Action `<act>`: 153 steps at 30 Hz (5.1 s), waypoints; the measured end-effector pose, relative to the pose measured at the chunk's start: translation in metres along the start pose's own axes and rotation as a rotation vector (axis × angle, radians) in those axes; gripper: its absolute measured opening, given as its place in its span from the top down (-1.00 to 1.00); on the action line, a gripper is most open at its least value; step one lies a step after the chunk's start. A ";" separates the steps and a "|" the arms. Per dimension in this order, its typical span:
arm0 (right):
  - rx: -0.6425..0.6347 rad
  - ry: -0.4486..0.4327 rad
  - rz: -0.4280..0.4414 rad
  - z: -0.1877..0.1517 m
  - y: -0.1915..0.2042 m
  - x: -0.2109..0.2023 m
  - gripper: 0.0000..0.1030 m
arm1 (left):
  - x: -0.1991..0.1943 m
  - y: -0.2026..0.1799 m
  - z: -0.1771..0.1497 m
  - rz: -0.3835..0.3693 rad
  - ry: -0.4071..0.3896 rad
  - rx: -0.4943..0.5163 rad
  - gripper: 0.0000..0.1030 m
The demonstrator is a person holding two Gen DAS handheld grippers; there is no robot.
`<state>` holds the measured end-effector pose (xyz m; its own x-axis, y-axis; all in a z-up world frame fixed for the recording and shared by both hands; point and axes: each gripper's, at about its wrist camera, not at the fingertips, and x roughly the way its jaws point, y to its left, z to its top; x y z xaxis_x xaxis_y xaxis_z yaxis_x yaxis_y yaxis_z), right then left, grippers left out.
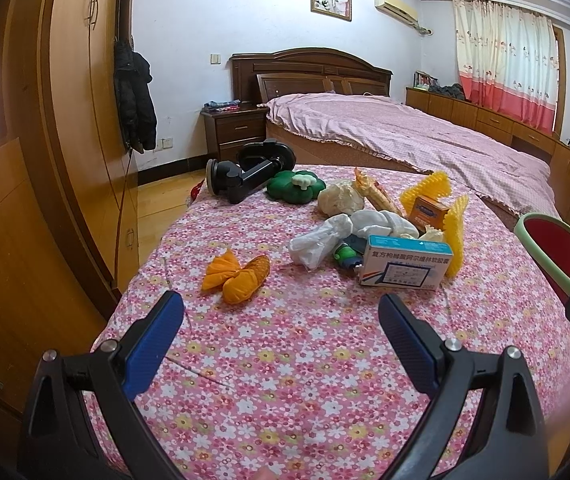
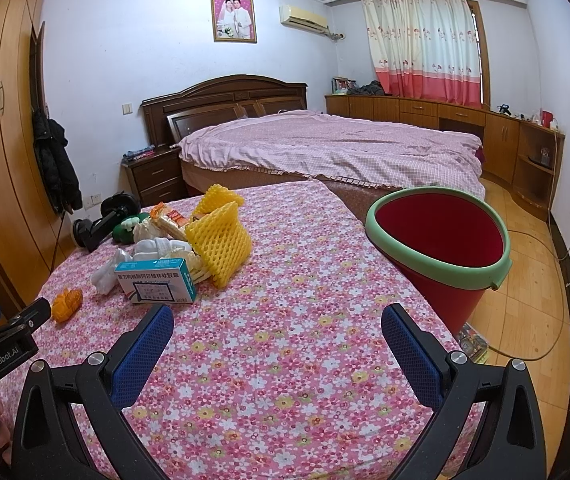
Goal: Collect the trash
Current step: 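Move both tools toward the trash items on the bed, then grasp the orange cloth bundle with left tool while right tool grasps yellow foam sleeve, then carry both held items over the red bucket and open both tools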
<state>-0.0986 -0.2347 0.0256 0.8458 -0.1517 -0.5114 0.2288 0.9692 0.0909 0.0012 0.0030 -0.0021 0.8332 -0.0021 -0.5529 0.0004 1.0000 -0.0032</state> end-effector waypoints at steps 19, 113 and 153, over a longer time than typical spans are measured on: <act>-0.002 0.016 0.001 0.001 -0.001 0.007 -1.00 | 0.001 0.010 0.002 0.008 0.018 0.008 -0.89; 0.041 0.226 0.225 0.059 0.021 0.161 0.61 | 0.092 0.012 0.042 -0.173 0.200 0.016 0.21; 0.173 -0.010 -0.041 0.089 -0.200 0.070 0.80 | 0.071 -0.282 0.074 -0.547 0.148 0.330 0.22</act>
<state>-0.0420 -0.4569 0.0478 0.8387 -0.1935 -0.5091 0.3423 0.9143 0.2164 0.1009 -0.2791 0.0211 0.5799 -0.4873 -0.6529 0.5918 0.8027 -0.0736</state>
